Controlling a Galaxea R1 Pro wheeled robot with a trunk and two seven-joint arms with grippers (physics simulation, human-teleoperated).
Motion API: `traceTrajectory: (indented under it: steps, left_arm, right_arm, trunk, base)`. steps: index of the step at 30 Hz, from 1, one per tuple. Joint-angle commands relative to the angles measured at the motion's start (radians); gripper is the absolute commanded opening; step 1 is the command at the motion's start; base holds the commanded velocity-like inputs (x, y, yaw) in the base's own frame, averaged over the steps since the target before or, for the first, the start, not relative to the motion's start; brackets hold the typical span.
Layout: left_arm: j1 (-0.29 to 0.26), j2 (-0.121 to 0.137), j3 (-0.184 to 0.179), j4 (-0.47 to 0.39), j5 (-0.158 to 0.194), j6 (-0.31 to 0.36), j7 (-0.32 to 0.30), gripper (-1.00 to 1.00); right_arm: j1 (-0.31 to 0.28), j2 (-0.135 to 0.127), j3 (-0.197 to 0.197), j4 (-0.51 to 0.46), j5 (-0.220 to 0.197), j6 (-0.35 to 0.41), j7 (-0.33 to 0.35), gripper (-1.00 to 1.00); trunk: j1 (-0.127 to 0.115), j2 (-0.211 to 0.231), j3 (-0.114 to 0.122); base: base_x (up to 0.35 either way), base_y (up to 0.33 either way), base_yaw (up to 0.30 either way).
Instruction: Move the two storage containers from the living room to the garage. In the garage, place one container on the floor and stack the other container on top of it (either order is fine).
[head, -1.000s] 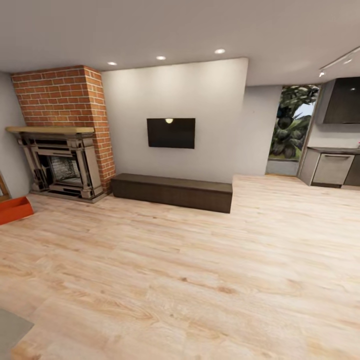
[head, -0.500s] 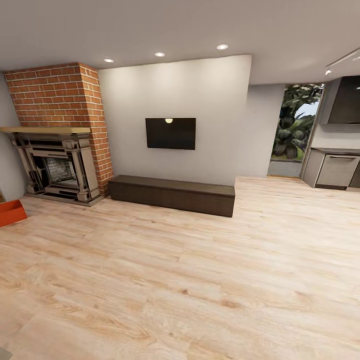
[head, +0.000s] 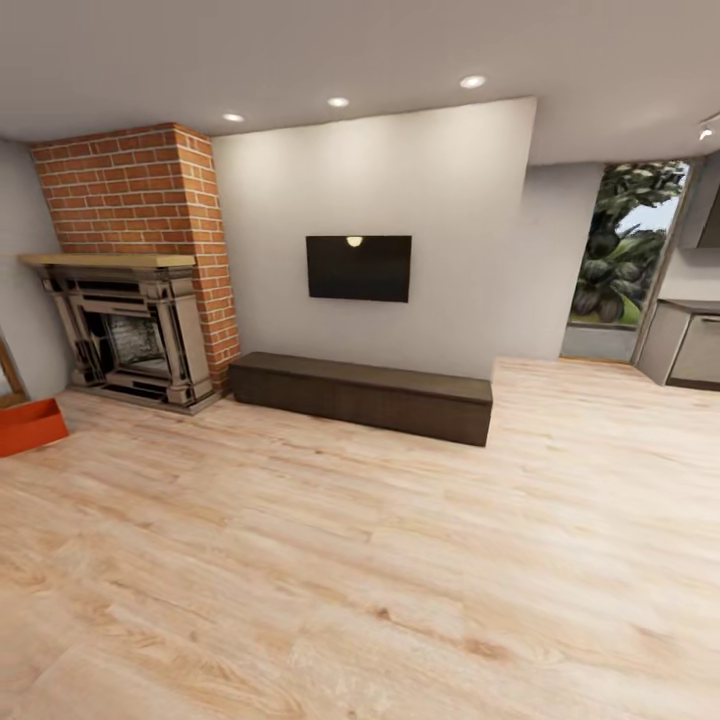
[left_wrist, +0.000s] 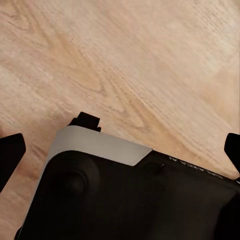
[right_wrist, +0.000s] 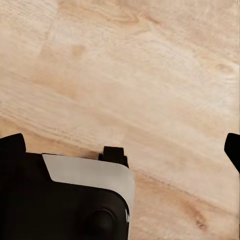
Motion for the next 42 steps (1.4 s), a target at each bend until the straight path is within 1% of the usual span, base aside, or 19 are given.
traceTrajectory:
  steps: [1, 18, 30, 42]
  left_arm:
    - [-0.001, 0.0, -0.009, 0.001, 0.007, -0.003, 0.003, 1.0]
    - [-0.001, -0.001, -0.009, 0.001, 0.007, -0.004, 0.005, 1.0]
    - [-0.001, -0.002, -0.009, 0.001, 0.007, -0.004, 0.005, 1.0]
    - [-0.001, -0.004, -0.008, 0.001, 0.007, -0.007, 0.005, 1.0]
  right_arm:
    - [-0.001, 0.001, 0.008, 0.003, -0.01, -0.006, 0.003, 1.0]
    - [-0.001, 0.0, 0.008, 0.003, -0.01, -0.006, 0.002, 1.0]
    - [-0.001, 0.005, 0.008, 0.003, -0.01, -0.008, 0.002, 1.0]
    - [-0.001, 0.005, 0.007, 0.003, -0.011, -0.01, 0.001, 1.0]
  trunk:
    - [0.001, -0.001, -0.001]
    - [0.001, -0.001, -0.001]
    - [0.001, -0.001, -0.001]
    - [0.001, -0.001, -0.001]
  base:
    - [0.325, 0.0, 0.26]
    - [0.325, 0.0, 0.266]
    - [0.325, 0.0, 0.06]
    - [0.325, 0.0, 0.246]
